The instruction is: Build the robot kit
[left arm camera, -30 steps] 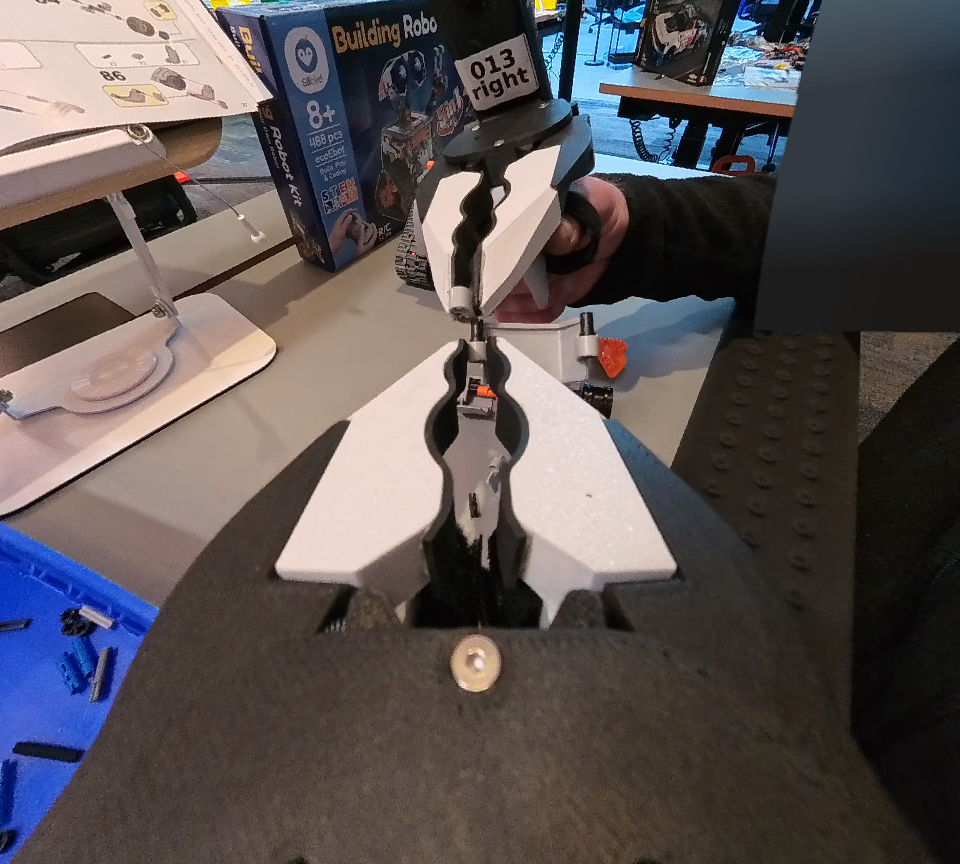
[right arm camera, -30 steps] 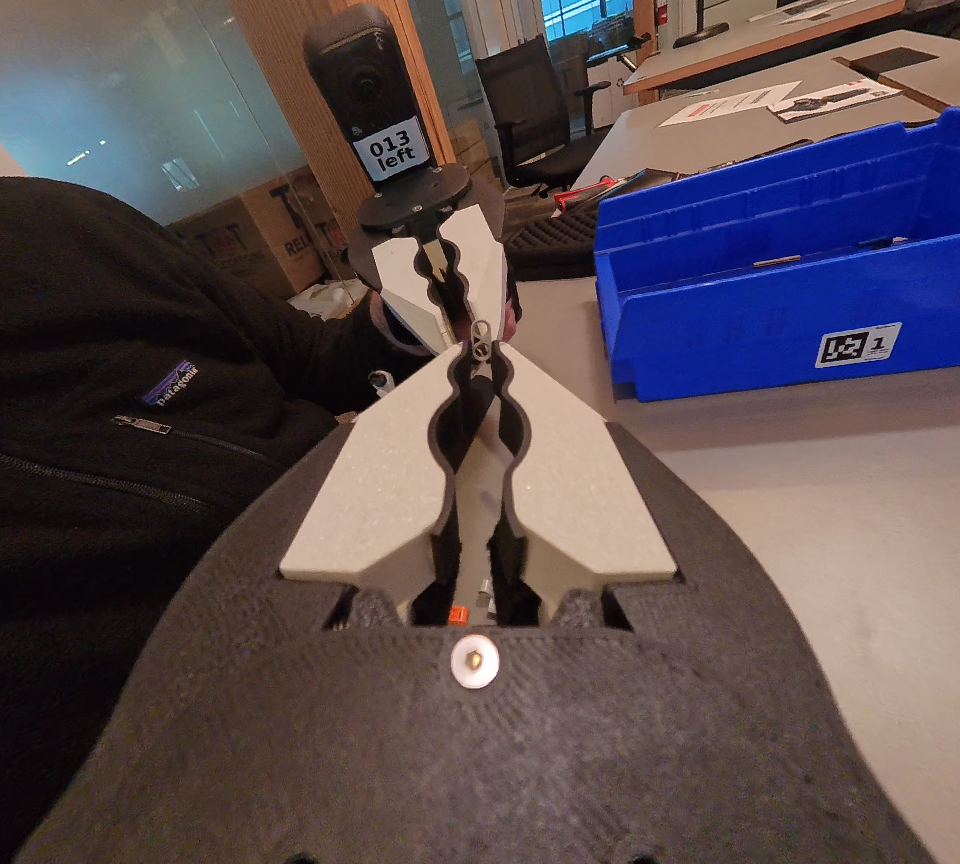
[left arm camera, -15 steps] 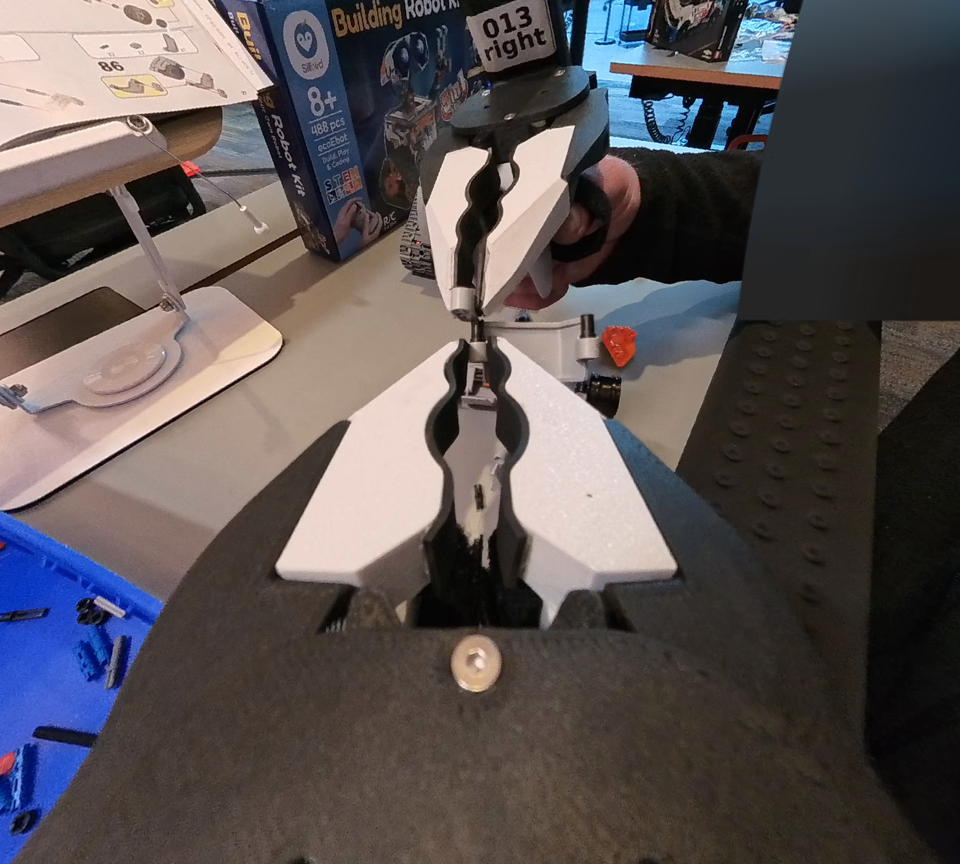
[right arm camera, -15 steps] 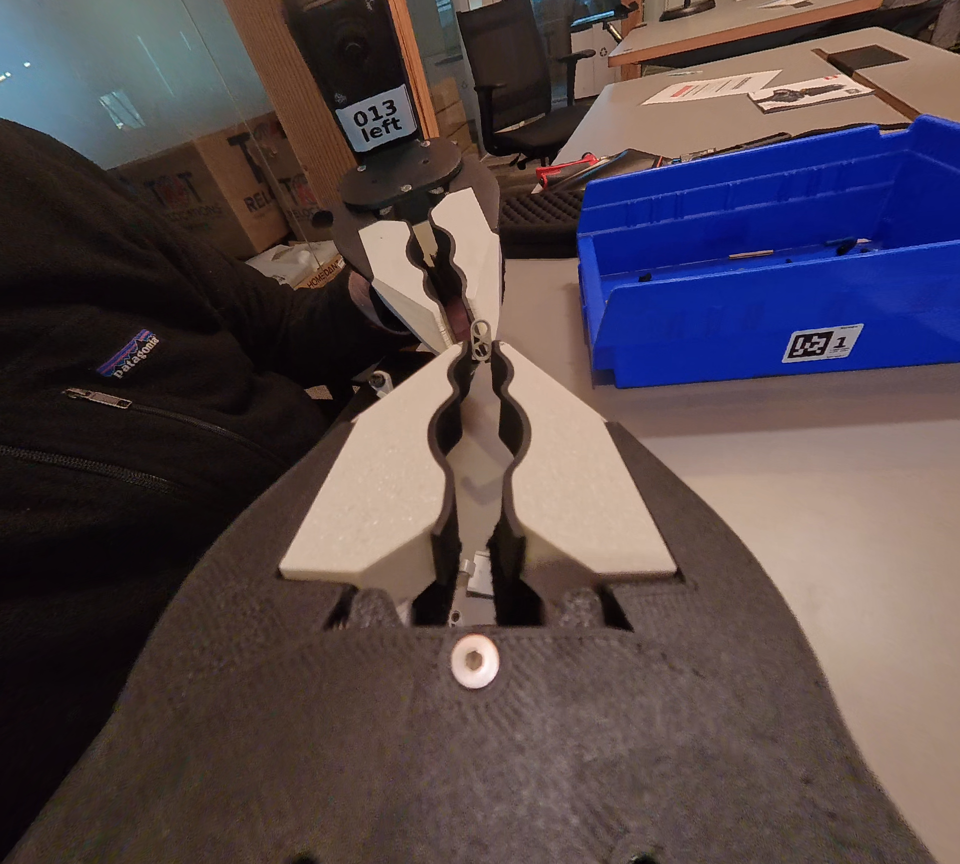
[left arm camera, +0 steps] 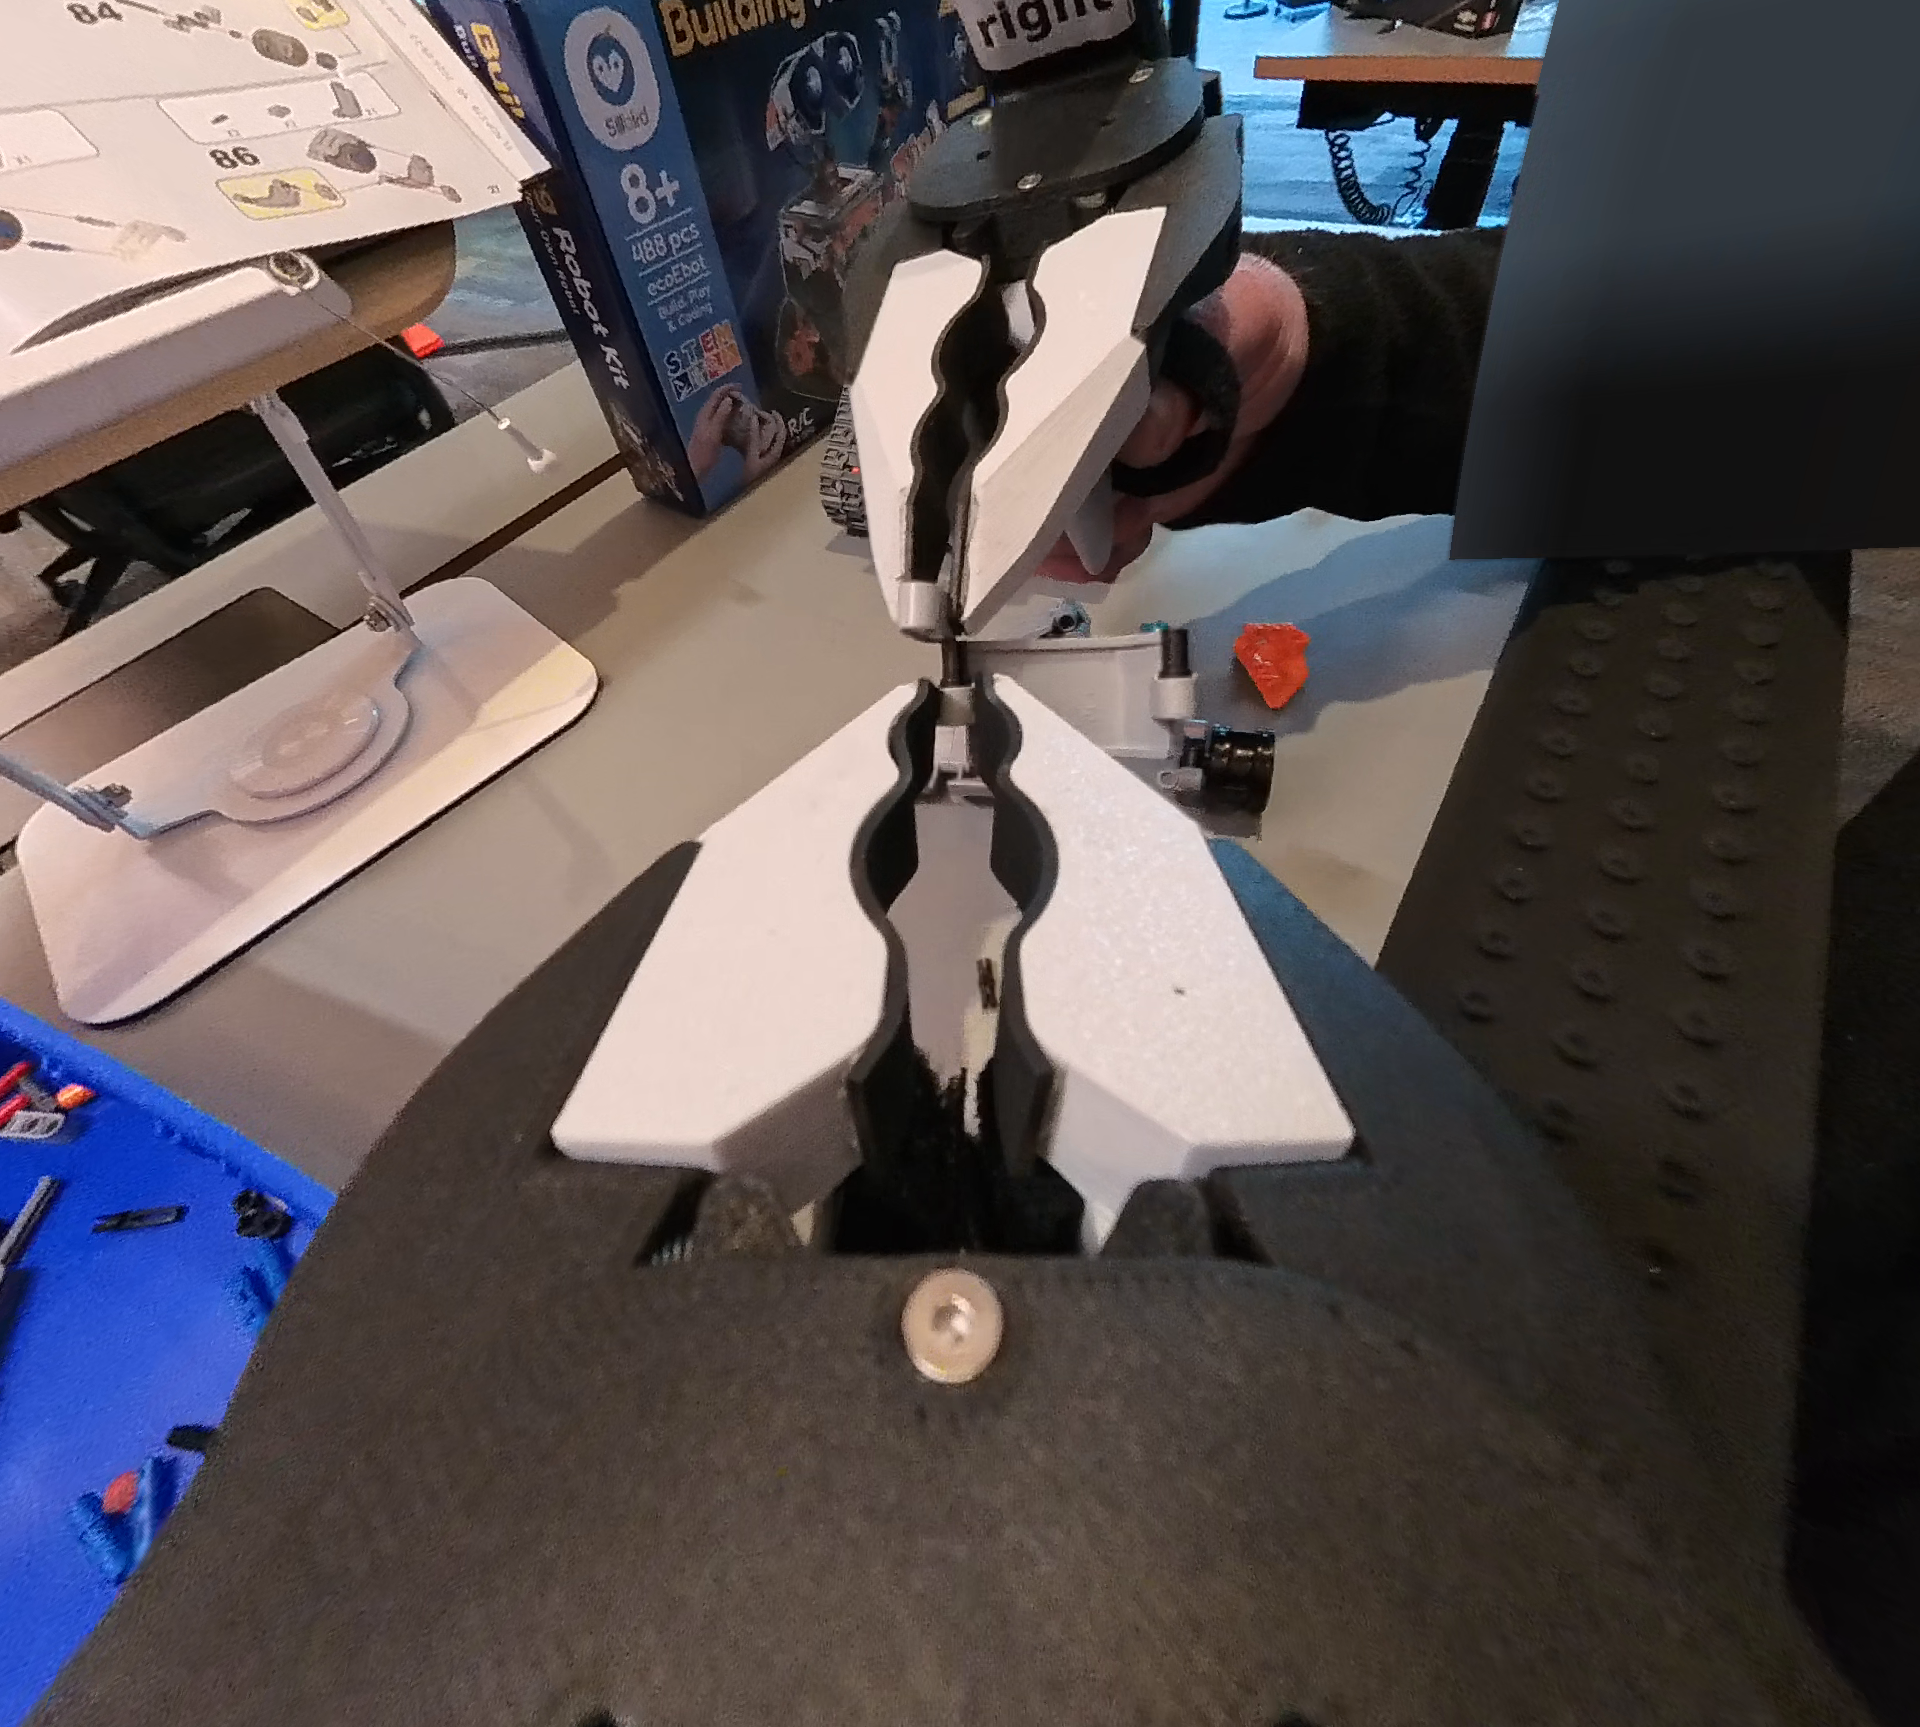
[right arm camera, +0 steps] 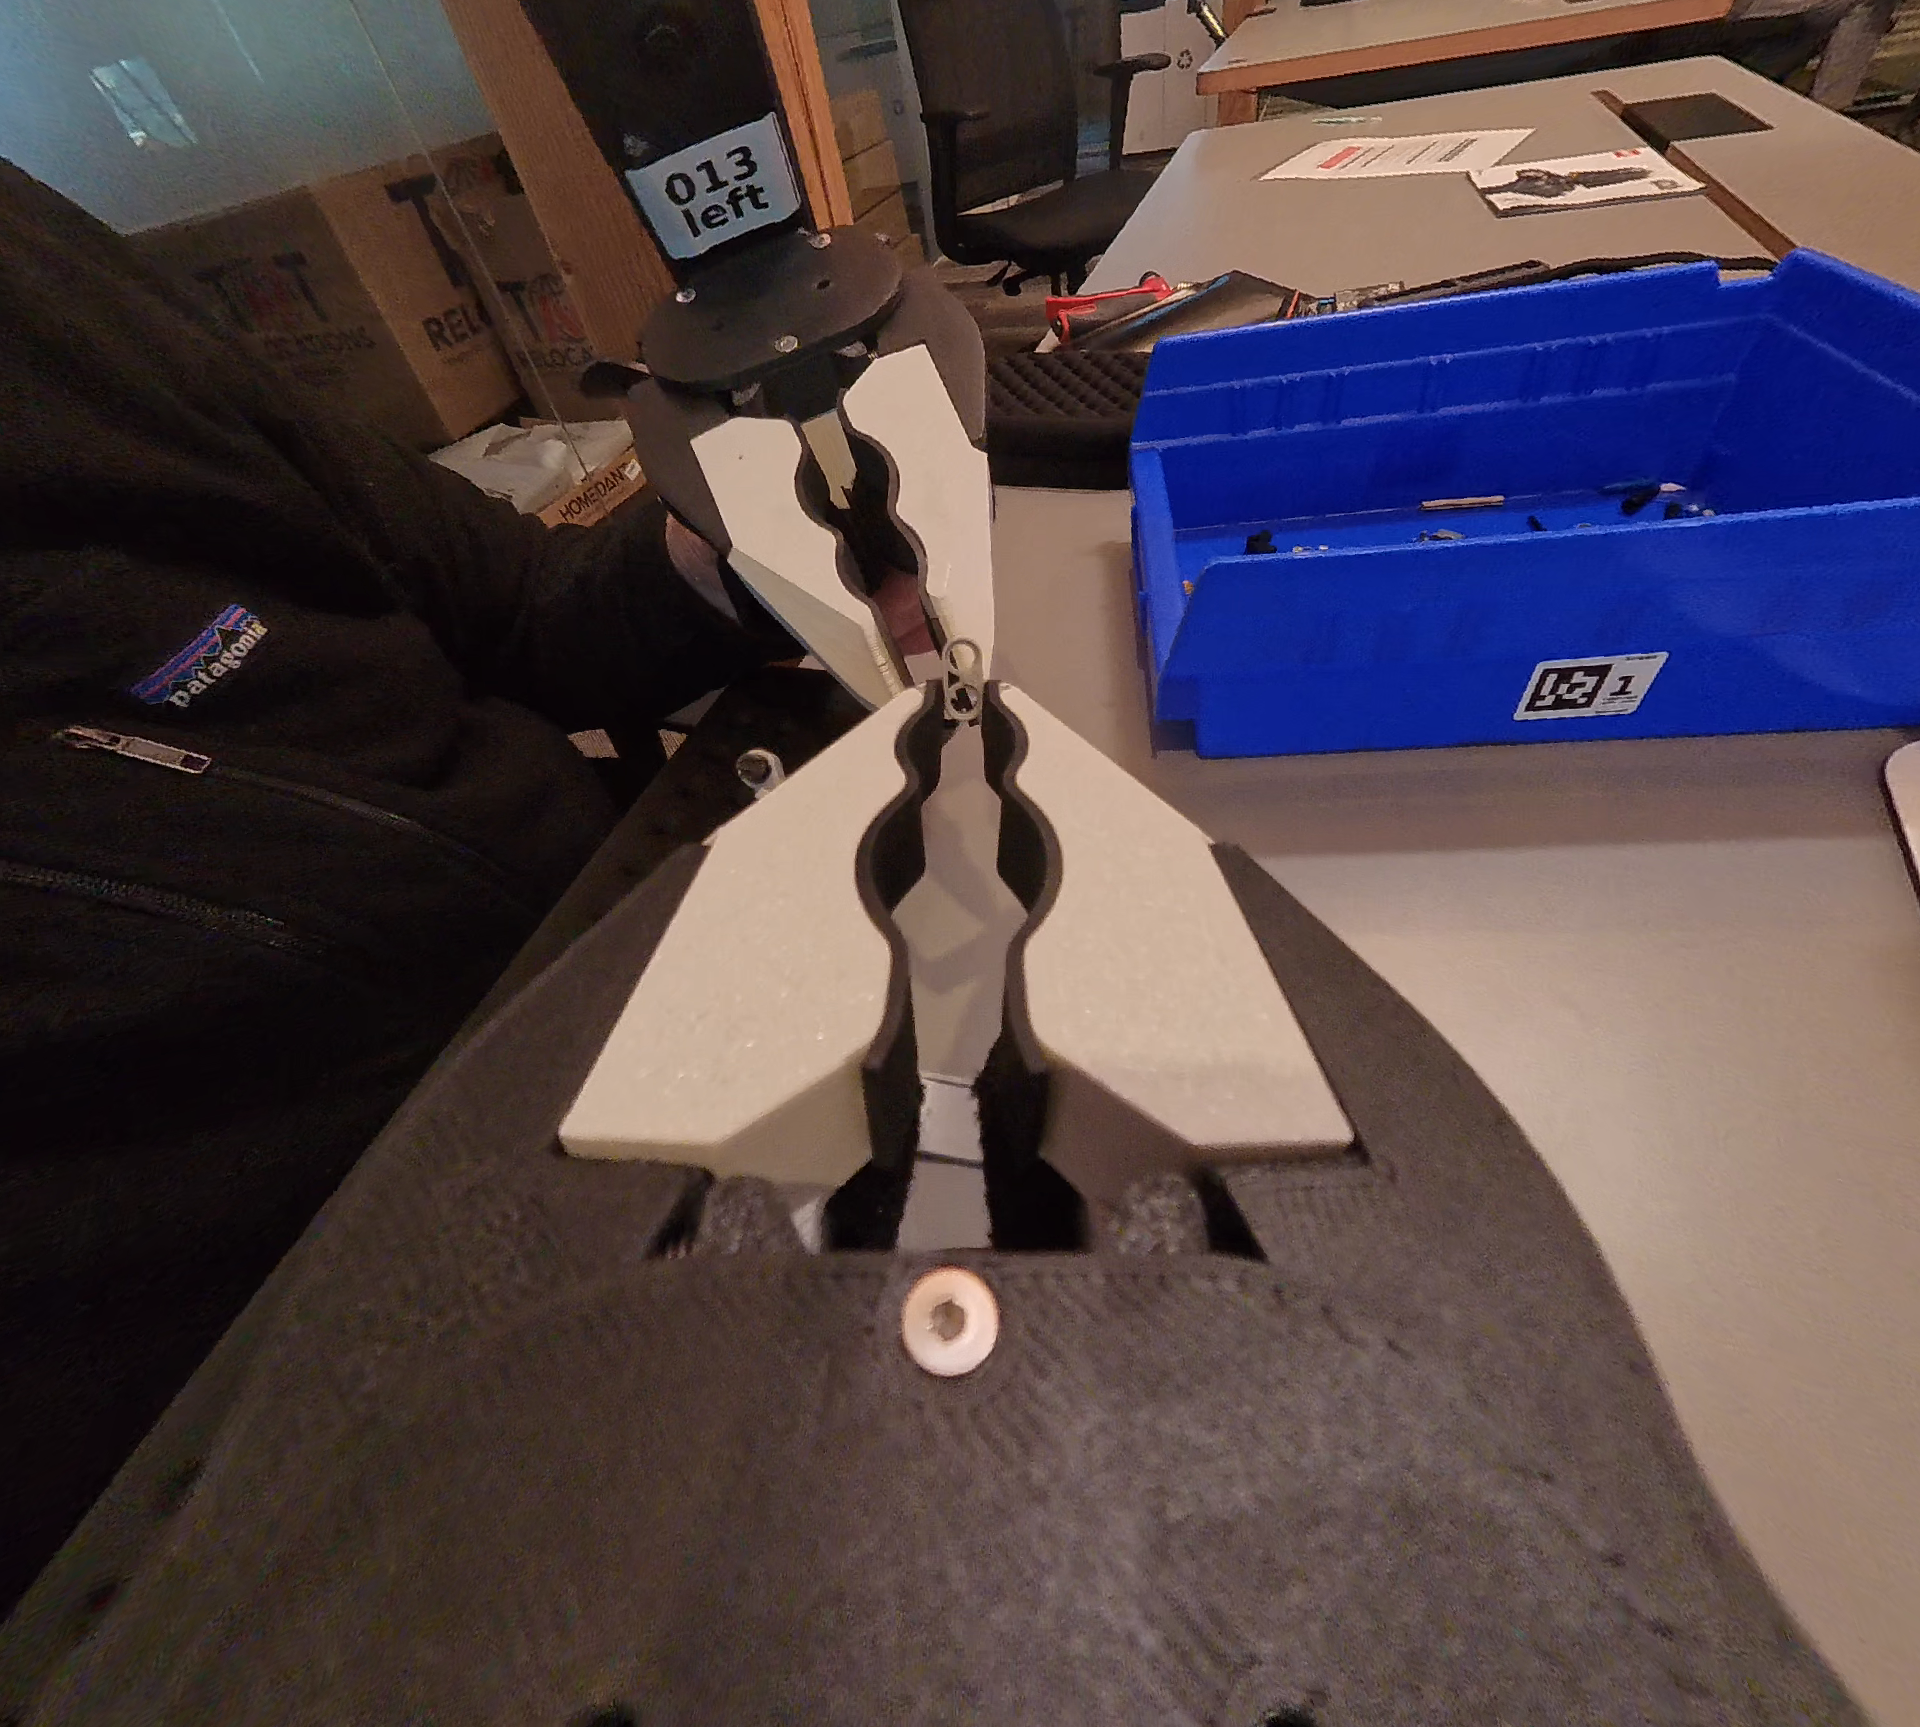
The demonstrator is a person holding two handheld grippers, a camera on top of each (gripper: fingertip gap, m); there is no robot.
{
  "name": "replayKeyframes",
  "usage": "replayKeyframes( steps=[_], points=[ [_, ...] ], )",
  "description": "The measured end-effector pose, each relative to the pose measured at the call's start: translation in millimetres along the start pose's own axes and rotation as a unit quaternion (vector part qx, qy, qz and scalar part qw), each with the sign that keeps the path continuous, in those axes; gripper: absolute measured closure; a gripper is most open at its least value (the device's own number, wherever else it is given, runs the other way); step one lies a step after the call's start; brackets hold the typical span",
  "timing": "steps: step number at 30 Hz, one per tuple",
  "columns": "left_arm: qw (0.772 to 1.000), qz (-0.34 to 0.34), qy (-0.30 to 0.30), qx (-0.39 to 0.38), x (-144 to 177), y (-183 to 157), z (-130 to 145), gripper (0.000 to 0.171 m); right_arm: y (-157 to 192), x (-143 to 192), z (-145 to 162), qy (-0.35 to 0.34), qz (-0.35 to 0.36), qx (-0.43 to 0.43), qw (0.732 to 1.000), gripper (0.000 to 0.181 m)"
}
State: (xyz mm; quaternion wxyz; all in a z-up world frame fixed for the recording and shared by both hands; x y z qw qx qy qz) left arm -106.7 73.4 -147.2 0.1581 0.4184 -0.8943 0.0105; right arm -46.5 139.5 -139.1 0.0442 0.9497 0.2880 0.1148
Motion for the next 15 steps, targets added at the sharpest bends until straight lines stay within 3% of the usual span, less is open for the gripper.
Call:
replayKeyframes(
  steps=[15],
  points=[
    [0.997,-0.039,0.041,-0.059,-2.1,-4.2,0.8,0.167,2.2,-1.7,1.1,0.024,0.011,0.017,1.0,0.177]
  ],
)
Point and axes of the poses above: each gripper's, where its closed fingertips meet, x back along the fingers, z out of its underside, y = z × x across the jaws, the point moved 5 cm from there along x, back along the fingers, and after that the axes turned 2 degrees about z, right-handed, at the moved point
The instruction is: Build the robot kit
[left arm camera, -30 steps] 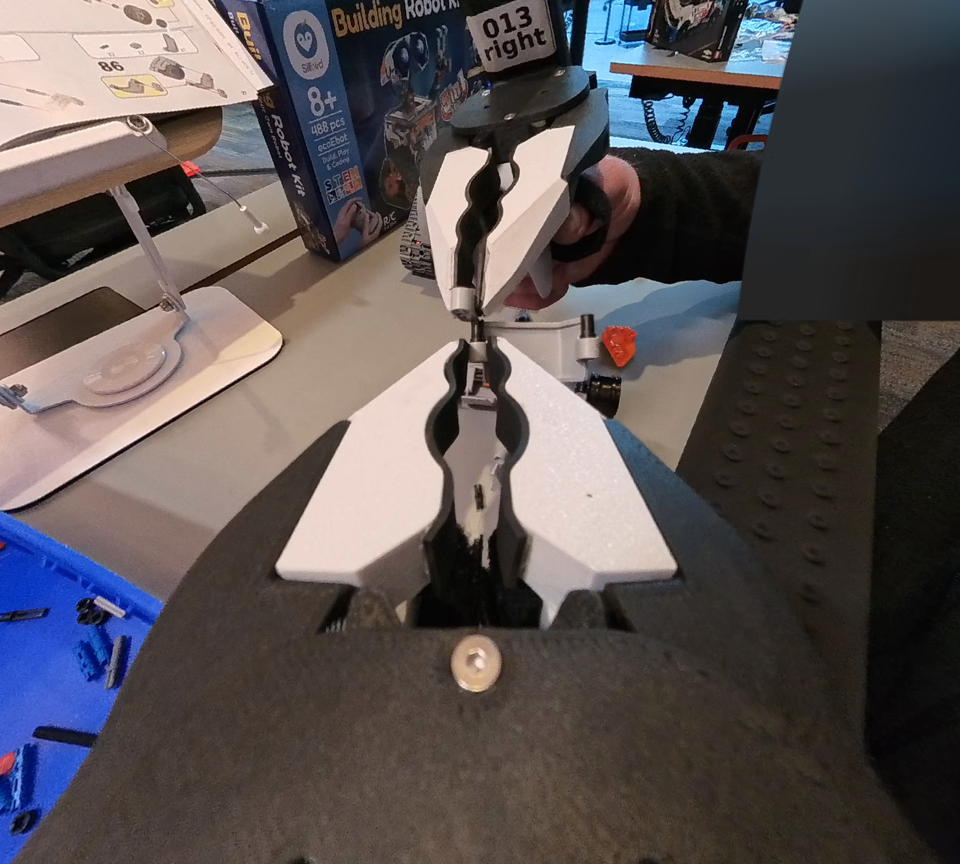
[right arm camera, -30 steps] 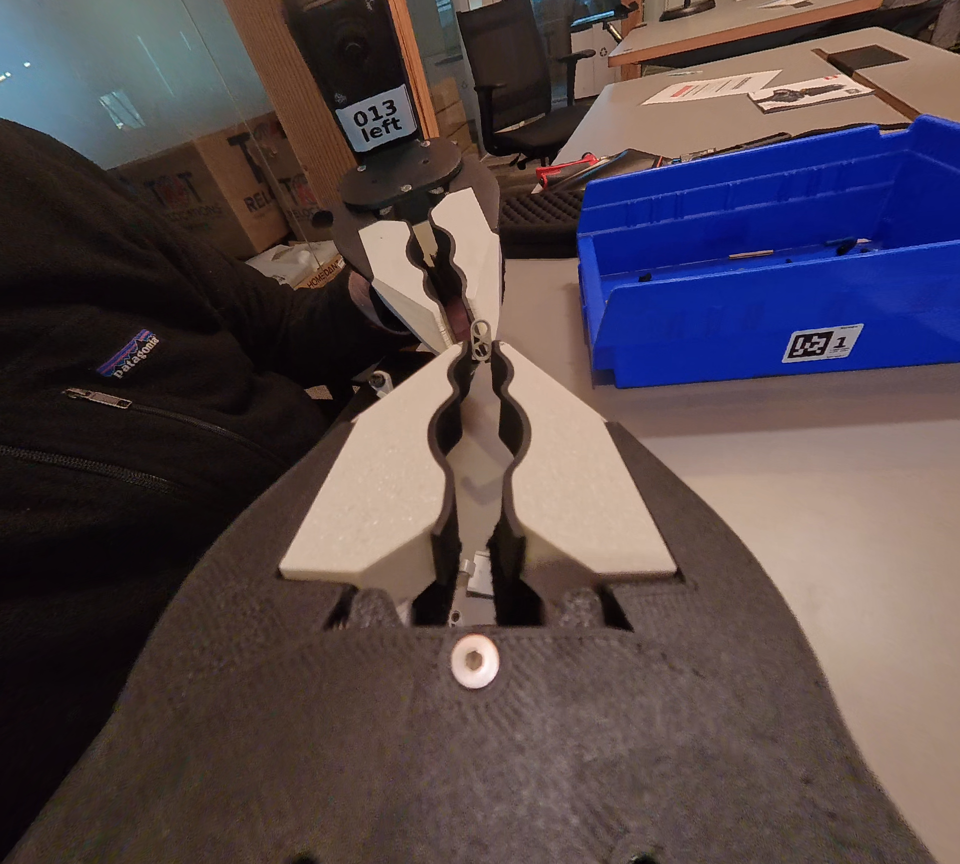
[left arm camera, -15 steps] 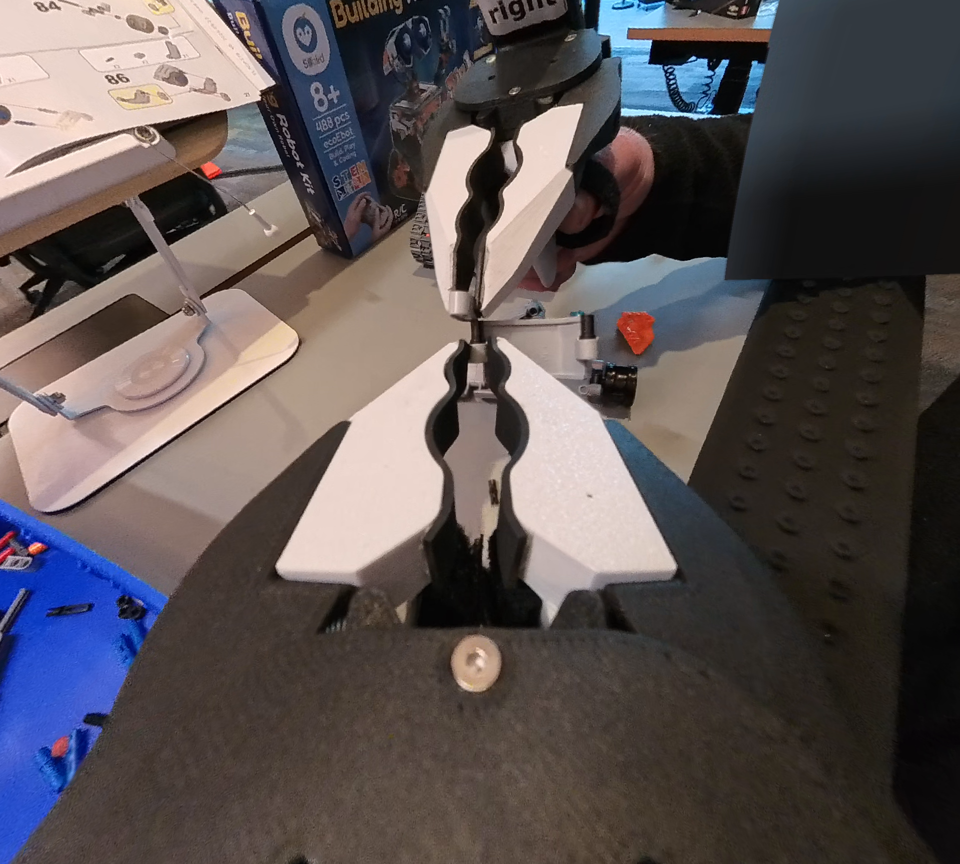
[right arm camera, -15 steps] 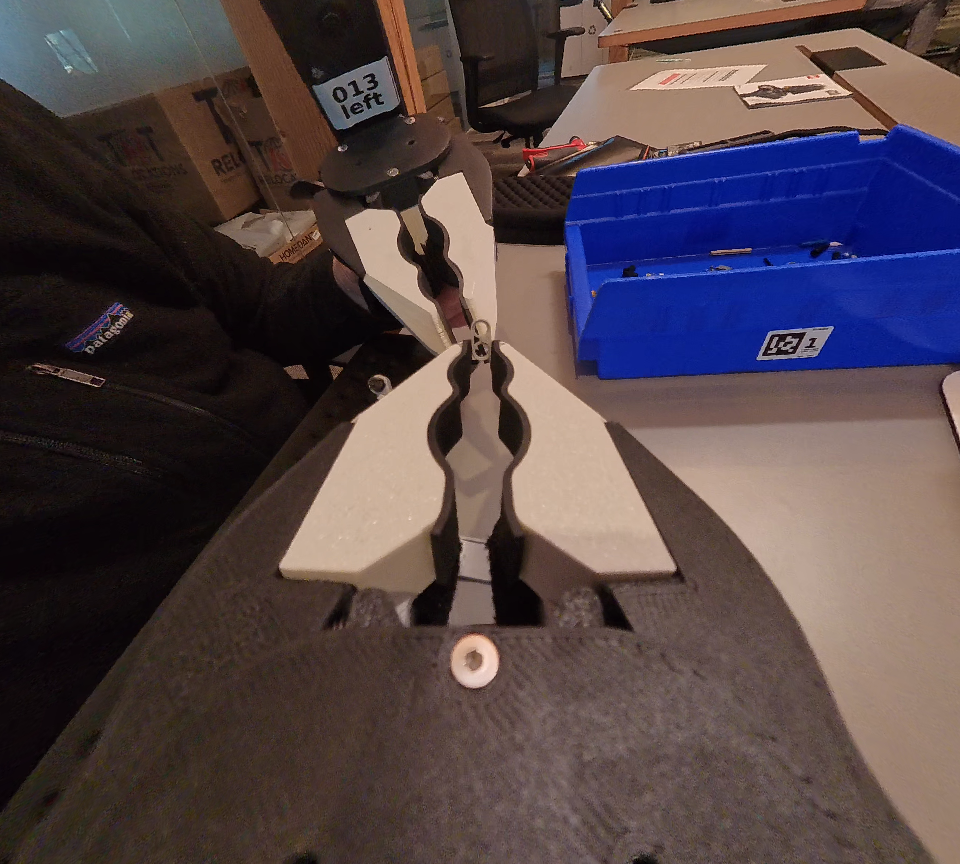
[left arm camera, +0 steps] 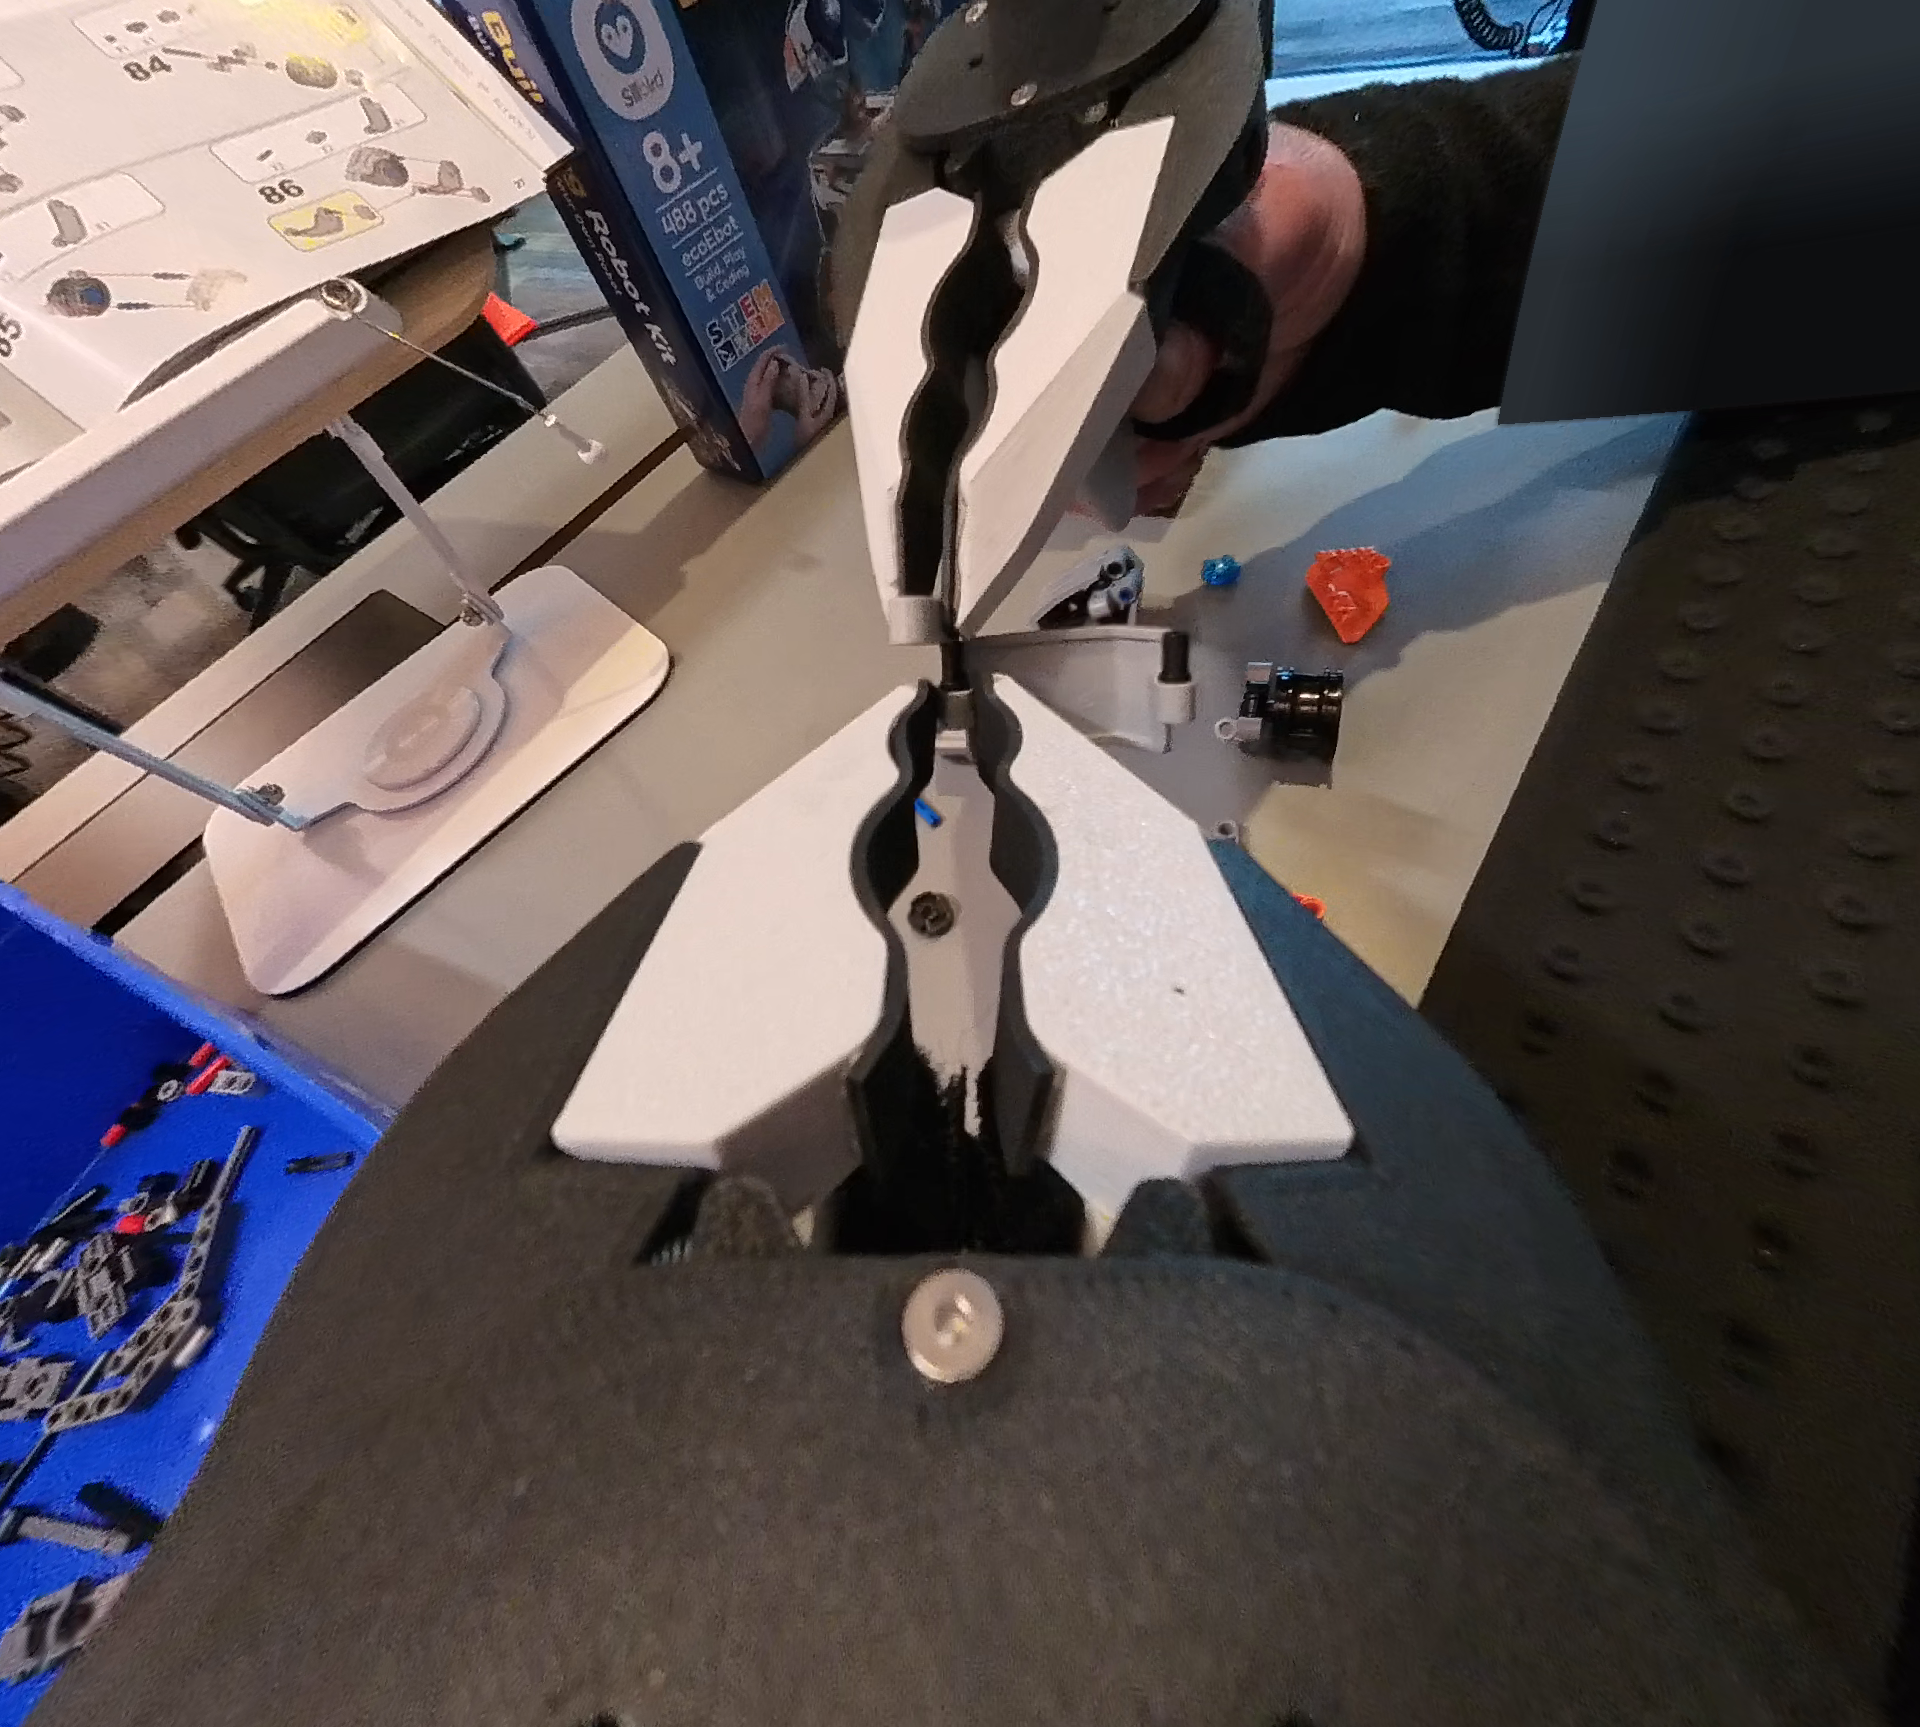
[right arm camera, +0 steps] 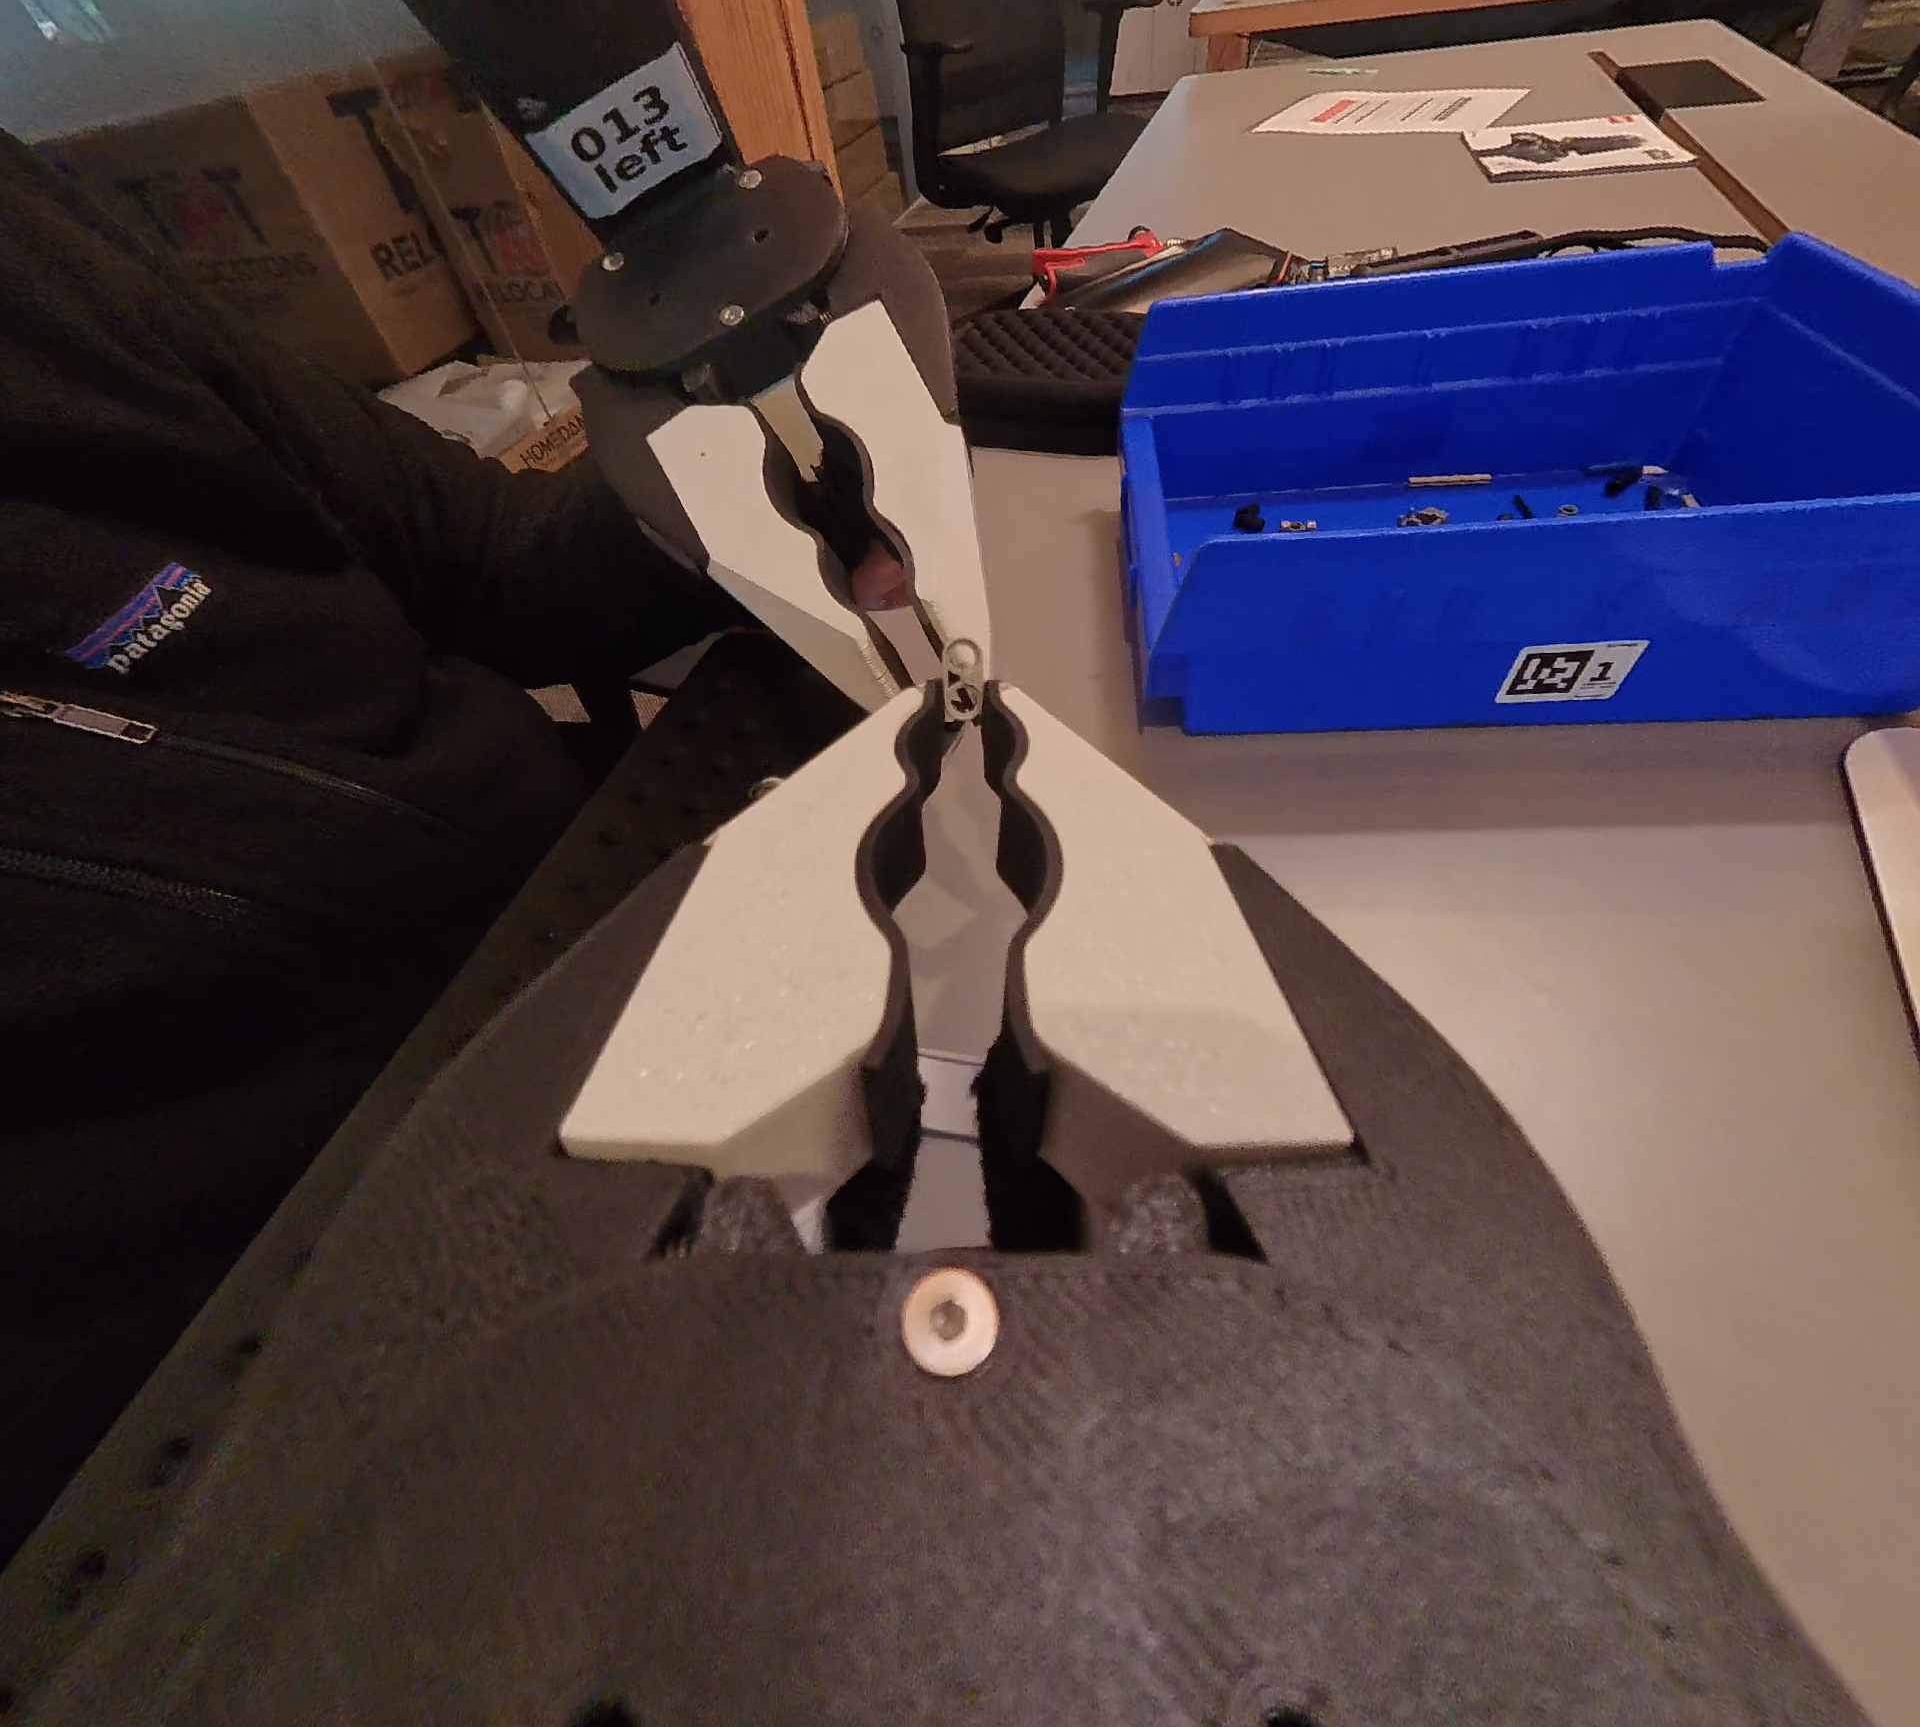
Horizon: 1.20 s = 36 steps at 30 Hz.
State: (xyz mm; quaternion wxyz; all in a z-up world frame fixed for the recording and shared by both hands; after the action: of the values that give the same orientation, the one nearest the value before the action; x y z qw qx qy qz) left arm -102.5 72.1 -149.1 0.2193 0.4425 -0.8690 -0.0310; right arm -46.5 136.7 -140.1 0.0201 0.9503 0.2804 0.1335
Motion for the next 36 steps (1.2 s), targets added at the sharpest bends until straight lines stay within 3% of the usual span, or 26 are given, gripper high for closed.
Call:
replayKeyframes(
  steps=[36],
  points=[
    [0.999,0.008,0.049,-0.018,-13.9,-5.0,15.7,0.168,1.2,-5.7,15.6,0.079,0.026,0.053,0.995,0.177]
  ],
)
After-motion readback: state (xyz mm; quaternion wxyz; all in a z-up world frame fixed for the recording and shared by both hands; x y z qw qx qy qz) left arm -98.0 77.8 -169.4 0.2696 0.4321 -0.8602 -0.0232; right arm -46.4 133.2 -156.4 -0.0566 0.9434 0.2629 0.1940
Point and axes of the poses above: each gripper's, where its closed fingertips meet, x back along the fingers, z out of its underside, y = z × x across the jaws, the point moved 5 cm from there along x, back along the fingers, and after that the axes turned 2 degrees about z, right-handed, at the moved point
